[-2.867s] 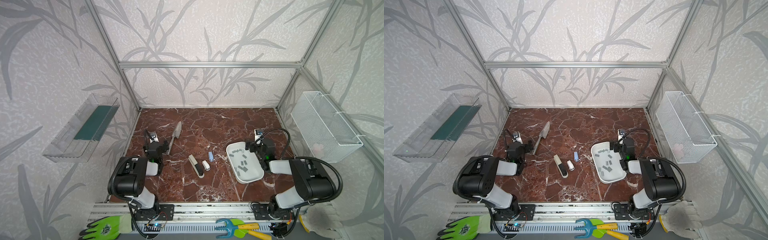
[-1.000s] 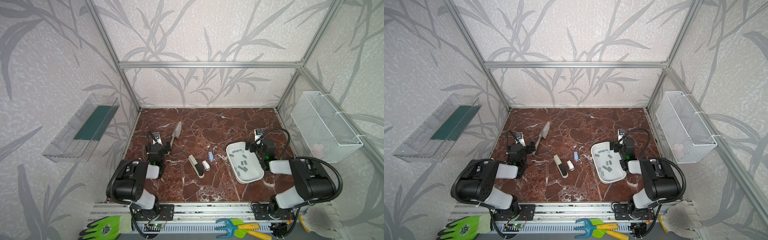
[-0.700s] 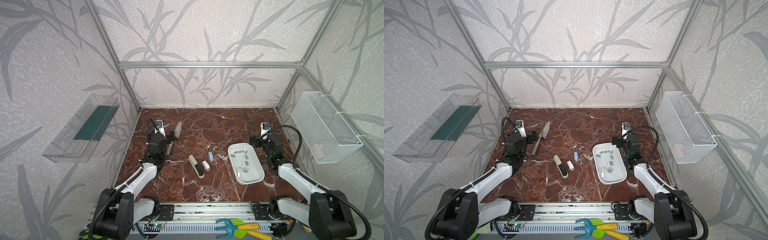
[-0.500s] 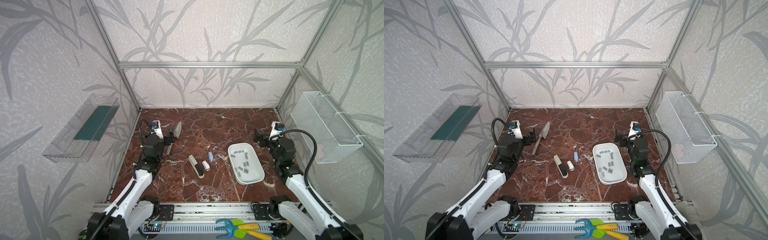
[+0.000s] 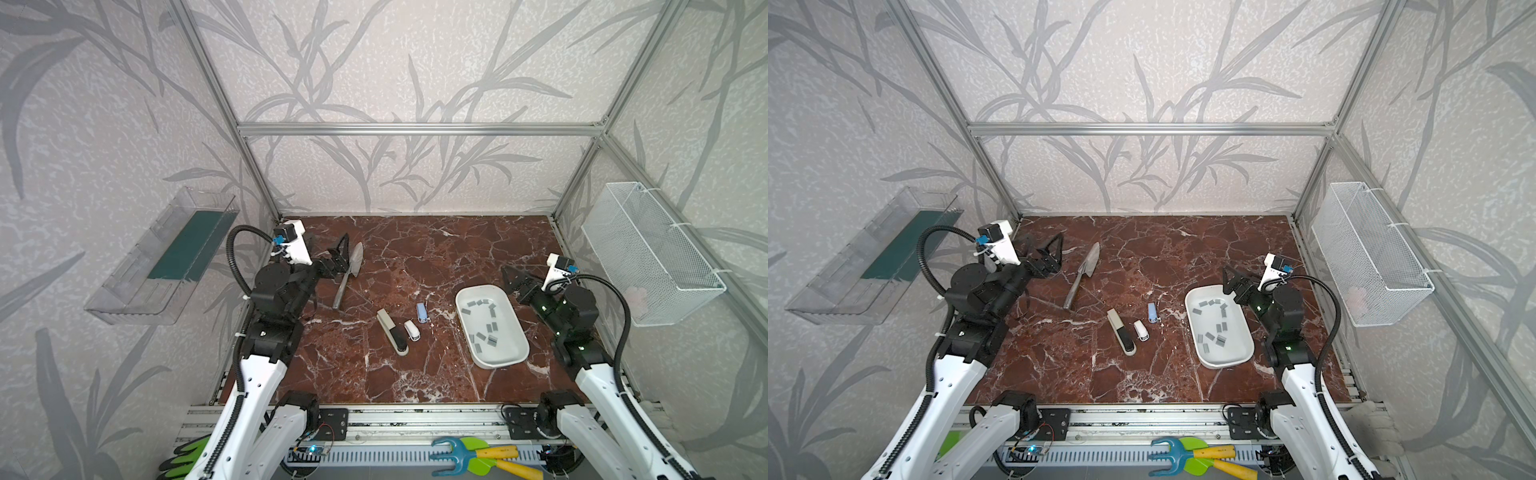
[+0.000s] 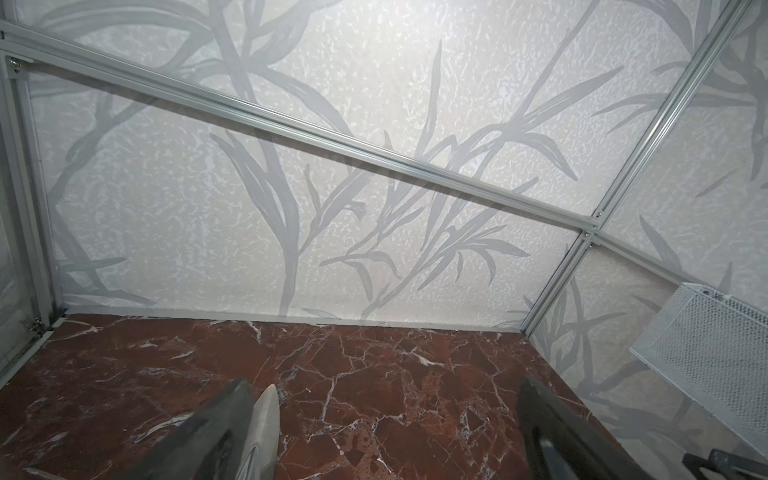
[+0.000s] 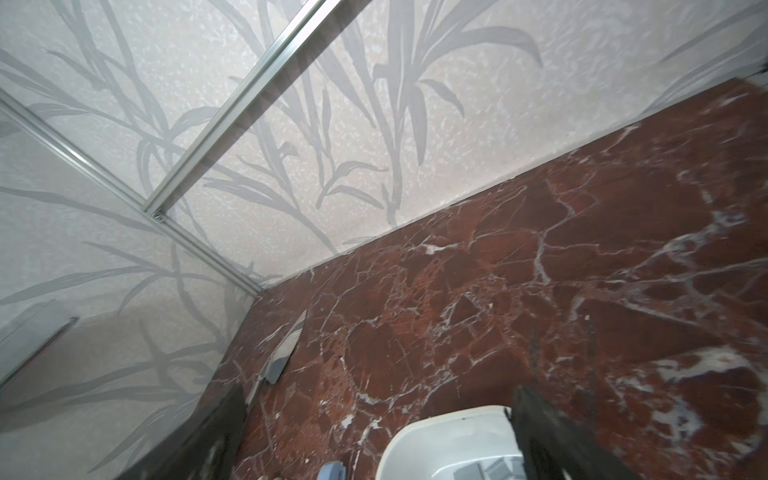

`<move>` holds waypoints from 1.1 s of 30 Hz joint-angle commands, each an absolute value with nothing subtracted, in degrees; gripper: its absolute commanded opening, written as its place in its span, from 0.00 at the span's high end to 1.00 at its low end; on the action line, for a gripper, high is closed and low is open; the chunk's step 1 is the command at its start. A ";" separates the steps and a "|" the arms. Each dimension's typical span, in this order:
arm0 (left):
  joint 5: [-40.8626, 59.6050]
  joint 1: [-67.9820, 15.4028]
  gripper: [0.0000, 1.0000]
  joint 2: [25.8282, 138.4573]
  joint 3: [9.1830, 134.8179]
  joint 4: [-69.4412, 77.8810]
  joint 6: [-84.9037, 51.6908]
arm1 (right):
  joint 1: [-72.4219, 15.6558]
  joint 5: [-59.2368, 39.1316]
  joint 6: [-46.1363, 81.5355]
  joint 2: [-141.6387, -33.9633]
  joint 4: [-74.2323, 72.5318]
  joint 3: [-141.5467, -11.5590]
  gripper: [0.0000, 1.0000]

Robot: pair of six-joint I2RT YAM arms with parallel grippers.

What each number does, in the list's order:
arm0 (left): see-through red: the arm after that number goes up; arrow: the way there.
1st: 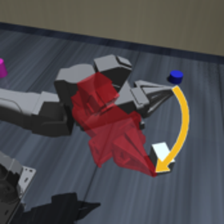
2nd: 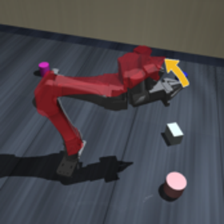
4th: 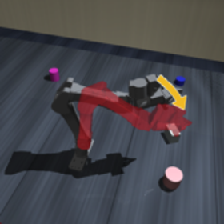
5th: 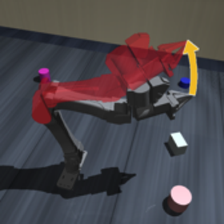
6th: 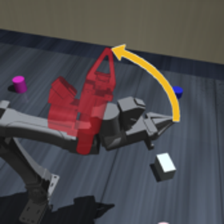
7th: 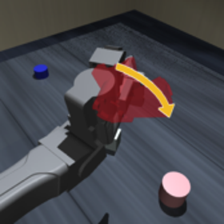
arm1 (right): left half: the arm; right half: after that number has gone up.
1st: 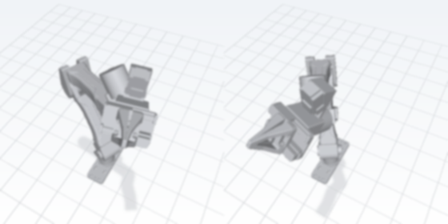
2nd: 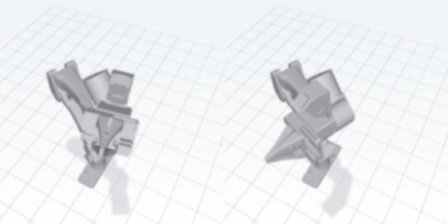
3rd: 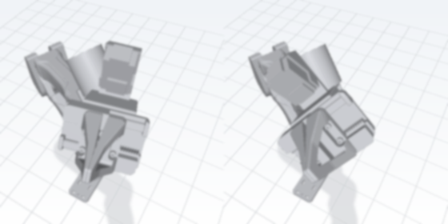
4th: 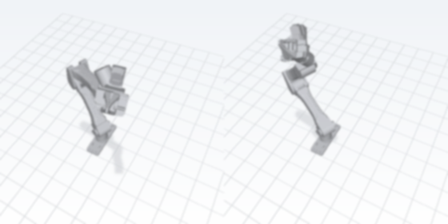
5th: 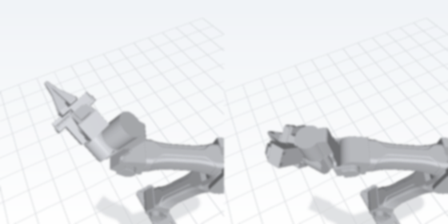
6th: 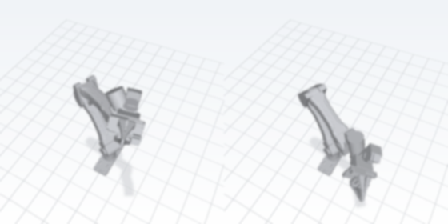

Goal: Load the staples into the stapler
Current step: 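Reach the left gripper down to the long cream stapler while the right arm approaches it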

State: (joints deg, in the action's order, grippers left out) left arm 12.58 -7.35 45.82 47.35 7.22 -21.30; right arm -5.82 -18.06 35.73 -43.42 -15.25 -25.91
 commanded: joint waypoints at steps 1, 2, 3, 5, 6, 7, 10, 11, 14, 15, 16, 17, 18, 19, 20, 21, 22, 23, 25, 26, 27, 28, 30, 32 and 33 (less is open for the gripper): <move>16.51 -6.78 0.01 48.76 51.97 5.96 -26.00 | -12.21 -28.27 36.86 -45.41 -19.34 -28.95 0.01; 17.52 -6.80 0.01 50.31 54.69 4.68 -25.00 | -15.86 -26.26 33.67 -45.61 -17.76 -29.86 0.01; 17.97 -6.81 0.01 52.05 58.29 2.13 -23.36 | -21.13 -22.92 30.95 -45.54 -16.11 -30.61 0.01; 19.51 -6.83 0.03 55.44 64.91 -3.47 -18.32 | -30.98 -15.60 25.76 -45.11 -15.17 -31.02 0.01; 23.12 -6.77 0.07 56.99 67.69 -5.59 -13.38 | -35.37 -12.23 23.36 -44.92 -15.56 -30.79 0.00; 28.01 -6.93 0.13 57.95 69.18 -7.46 -5.30 | -39.69 -9.78 21.29 -44.96 -16.15 -30.44 0.00; 34.01 -6.90 0.21 57.62 65.66 -11.84 15.67 | -47.66 -5.09 17.73 -45.89 -18.91 -28.30 0.03; 33.40 -6.87 0.19 57.18 62.75 -11.18 20.16 | -49.12 -4.30 17.27 -46.44 -20.65 -26.90 0.05; 34.80 -6.92 0.19 57.42 54.47 -13.39 40.17 | -51.43 -5.84 12.85 -49.06 -29.71 -21.81 0.08; 34.63 -6.90 0.22 58.34 52.53 -16.61 46.00 | -52.01 -6.22 10.59 -50.09 -31.74 -20.49 0.10; 35.18 -6.97 0.21 59.57 50.54 -19.44 52.68 | -52.55 -6.16 8.63 -51.03 -33.66 -19.27 0.12; 35.38 -7.07 0.21 60.80 49.33 -21.75 57.72 | -52.93 -6.00 7.06 -51.95 -35.34 -18.27 0.14; 35.68 -7.34 0.21 62.67 48.78 -24.49 61.90 | -53.06 -5.85 5.63 -52.98 -37.12 -17.02 0.16; 36.16 -7.53 0.22 64.47 49.01 -26.01 62.88 | -53.07 -5.74 4.57 -53.90 -38.58 -16.09 0.18; 37.37 -7.52 0.24 66.22 49.57 -26.93 64.65 | -53.07 -5.63 3.61 -54.81 -39.37 -15.43 0.21; 40.06 -7.51 0.25 67.67 49.98 -27.16 64.05 | -53.09 -5.52 3.00 -55.46 -39.32 -15.13 0.23; 42.68 -7.60 0.25 68.65 50.16 -27.52 64.56 | -53.08 -5.61 2.90 -55.91 -38.99 -15.04 0.24; 45.79 -7.92 0.25 69.80 50.30 -29.16 67.36 | -53.04 -5.91 3.01 -56.51 -38.85 -14.95 0.25; 47.49 -9.94 0.26 72.72 51.36 -34.14 73.61 | -53.13 -6.41 3.79 -57.95 -38.85 -14.64 0.27; 45.97 -11.91 0.28 74.38 51.98 -36.19 76.42 | -53.26 -6.34 4.35 -58.78 -38.65 -14.51 0.29; 44.07 -14.19 0.28 76.00 52.03 -36.98 78.85 | -53.40 -6.04 4.84 -59.48 -38.33 -14.34 0.30; 42.06 -16.37 0.30 77.28 52.16 -37.79 80.87 | -53.61 -5.77 4.88 -59.95 -38.30 -14.20 0.31; 38.30 -20.30 0.31 79.85 52.57 -37.96 82.03 | -53.87 -4.95 4.59 -60.68 -38.63 -13.88 0.31; 37.14 -22.81 0.31 80.94 52.16 -38.42 84.14 | -53.91 -3.62 4.54 -60.73 -38.32 -14.06 0.31; 35.99 -24.08 0.31 81.01 51.46 -37.78 84.92 | -53.88 -3.15 4.52 -60.58 -37.65 -14.23 0.31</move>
State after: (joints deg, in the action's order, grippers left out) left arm 38.39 -21.91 80.68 51.27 -33.63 76.66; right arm -53.45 -5.45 5.45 -60.71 -35.99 -14.57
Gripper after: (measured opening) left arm 0.690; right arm 0.687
